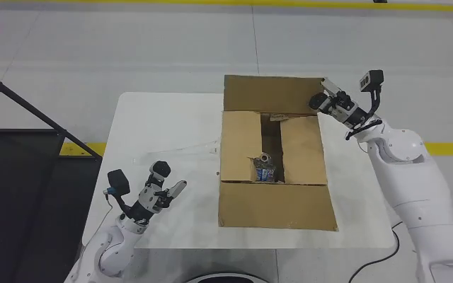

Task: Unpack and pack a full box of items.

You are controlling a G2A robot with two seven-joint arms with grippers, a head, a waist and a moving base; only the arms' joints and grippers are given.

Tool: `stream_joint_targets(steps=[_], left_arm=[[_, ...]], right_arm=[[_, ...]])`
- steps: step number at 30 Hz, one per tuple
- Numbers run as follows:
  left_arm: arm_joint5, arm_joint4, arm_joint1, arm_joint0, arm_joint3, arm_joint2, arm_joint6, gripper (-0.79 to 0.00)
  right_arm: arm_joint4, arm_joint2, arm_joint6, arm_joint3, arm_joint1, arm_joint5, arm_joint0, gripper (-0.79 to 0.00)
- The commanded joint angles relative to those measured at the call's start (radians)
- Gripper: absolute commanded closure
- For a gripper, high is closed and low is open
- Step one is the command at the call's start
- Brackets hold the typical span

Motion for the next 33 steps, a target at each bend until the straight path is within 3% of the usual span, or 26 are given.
stream_joint_targets(steps=[1,20,25,33], left_arm=[[0.000,0.000,0.000,0.000,0.000,0.000,0.000,-0.785],[0.000,0.000,0.000,0.000,0.000,0.000,0.000,-0.785],[0.000,0.000,0.000,0.000,0.000,0.000,0.000,-0.785],[0.000,0.000,0.000,0.000,0.000,0.000,0.000,-0.785]], right_arm=[[-0.022,-0.027,-0.013,0.037,-0.013,0.005,0.032,-0.785],[-0.072,-0.064,-0.040,0.062,-0.031,0.018,0.058,-0.785],[-0.128,-0.094,-0.186,0.075,-0.056,0.085,0.085,-0.785],[-0.103,-0.167,-0.169,0.249,-0.119,0.114,0.184,-0.785]])
